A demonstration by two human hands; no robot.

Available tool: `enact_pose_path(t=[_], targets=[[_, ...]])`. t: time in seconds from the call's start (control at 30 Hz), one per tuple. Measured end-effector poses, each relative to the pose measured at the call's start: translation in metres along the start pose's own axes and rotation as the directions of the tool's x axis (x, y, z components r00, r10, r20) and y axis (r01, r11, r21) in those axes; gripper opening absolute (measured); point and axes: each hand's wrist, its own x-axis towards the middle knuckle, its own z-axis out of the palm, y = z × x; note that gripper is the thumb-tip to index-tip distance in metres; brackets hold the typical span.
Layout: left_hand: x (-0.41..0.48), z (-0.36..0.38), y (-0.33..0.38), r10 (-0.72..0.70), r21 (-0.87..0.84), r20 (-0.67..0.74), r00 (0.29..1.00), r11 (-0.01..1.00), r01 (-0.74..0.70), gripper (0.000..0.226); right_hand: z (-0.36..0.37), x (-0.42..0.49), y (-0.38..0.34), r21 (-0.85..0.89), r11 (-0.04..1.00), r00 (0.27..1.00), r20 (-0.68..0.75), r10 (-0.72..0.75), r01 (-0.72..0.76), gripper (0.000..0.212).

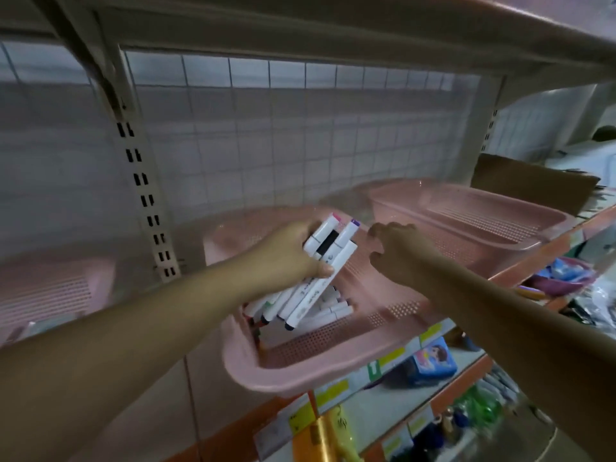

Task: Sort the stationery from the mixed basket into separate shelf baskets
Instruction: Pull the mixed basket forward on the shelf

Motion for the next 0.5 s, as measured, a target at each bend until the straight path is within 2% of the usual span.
enact_pose_path(t=[0.07, 0.13, 0.23, 0.3, 0.4, 0.5], targets=[[0.008, 0.012, -0.005, -0.046, 0.1, 0.083, 0.995, 0.994, 0.037, 0.03, 0.001, 0.015, 0.005, 0.031, 1.0, 1.0, 0.014, -0.006, 0.006, 0.05], [0.014, 0.023, -0.009, -0.085, 0.194, 0.15, 0.985, 0.98, 0.055, 0.032, 0.002, 0.03, 0.01, 0.142, 0.99, 0.996, 0.084, -0.003, -0.009, 0.052], [0.021, 0.033, -0.014, -0.16, 0.371, 0.219, 0.963, 0.926, 0.069, 0.018, 0.005, 0.044, 0.014, 0.218, 0.976, 0.973, 0.223, -0.05, 0.0, 0.056], [0.023, 0.039, -0.015, -0.218, 0.509, 0.236, 0.947, 0.858, 0.071, 0.026, 0.008, 0.049, 0.016, 0.11, 0.992, 0.968, 0.233, -0.093, 0.068, 0.054], [0.027, 0.048, -0.023, -0.256, 0.616, 0.238, 0.937, 0.785, 0.058, 0.02, 0.014, 0.052, 0.018, -0.085, 0.981, 0.963, 0.224, -0.15, 0.172, 0.049], [0.027, 0.056, -0.029, -0.288, 0.641, 0.21, 0.934, 0.762, 0.09, 0.031, 0.018, 0.053, 0.022, -0.097, 0.974, 0.959, 0.222, -0.178, 0.204, 0.047]])
